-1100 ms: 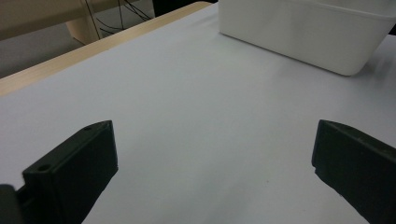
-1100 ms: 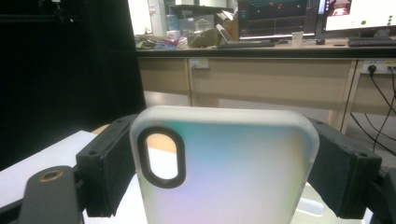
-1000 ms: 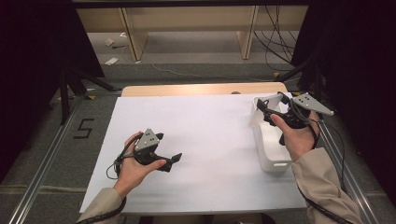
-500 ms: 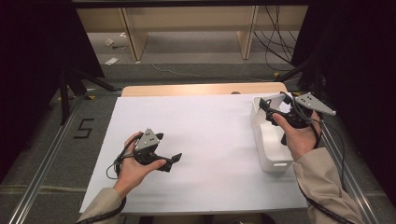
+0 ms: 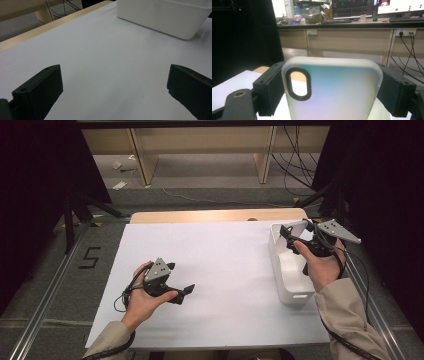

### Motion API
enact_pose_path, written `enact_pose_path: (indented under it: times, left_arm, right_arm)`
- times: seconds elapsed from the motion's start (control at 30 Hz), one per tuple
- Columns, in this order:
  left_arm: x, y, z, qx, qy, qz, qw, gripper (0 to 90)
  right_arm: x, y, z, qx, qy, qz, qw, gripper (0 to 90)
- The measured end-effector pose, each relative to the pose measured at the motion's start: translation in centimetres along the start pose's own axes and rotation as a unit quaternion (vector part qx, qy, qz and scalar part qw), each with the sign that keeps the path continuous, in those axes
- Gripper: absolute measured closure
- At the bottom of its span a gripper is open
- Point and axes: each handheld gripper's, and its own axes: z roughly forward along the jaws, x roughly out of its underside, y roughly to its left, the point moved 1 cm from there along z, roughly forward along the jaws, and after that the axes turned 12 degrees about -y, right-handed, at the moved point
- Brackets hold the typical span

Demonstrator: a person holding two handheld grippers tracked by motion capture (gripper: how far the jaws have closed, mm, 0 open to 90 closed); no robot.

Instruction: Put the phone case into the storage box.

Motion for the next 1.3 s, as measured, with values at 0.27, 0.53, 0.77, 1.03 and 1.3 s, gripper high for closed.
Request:
enact_pose_path:
  times: [0.27, 0.53, 0.77, 1.03, 1.3]
  left_arm:
    - [0.0, 0.0, 0.0, 0.000, 0.000, 0.000, 1.0000, 0.0]
    - [0.0, 0.0, 0.0, -0.001, -0.001, 0.000, 1.0000, 0.0]
    - [0.0, 0.0, 0.0, -0.001, -0.001, 0.000, 1.0000, 0.0]
    - [0.0, 0.1, 0.0, -0.001, -0.002, -0.001, 1.0000, 0.0]
    - [0.0, 0.0, 0.0, -0.001, -0.001, -0.002, 1.0000, 0.0]
  right_arm:
    - [-0.1, -0.2, -0.1, 0.003, -0.005, 0.002, 1.0000, 18.0]
    - [-0.3, -0.5, -0.1, 0.010, -0.005, 0.003, 0.9999, 18.0]
    - [-0.4, -0.8, -0.3, 0.015, -0.007, 0.003, 0.9999, 18.0]
    - [-0.4, -1.0, -0.3, 0.019, -0.005, 0.002, 0.9998, 18.0]
    - [-0.4, -1.2, -0.2, 0.021, -0.003, -0.001, 0.9998, 18.0]
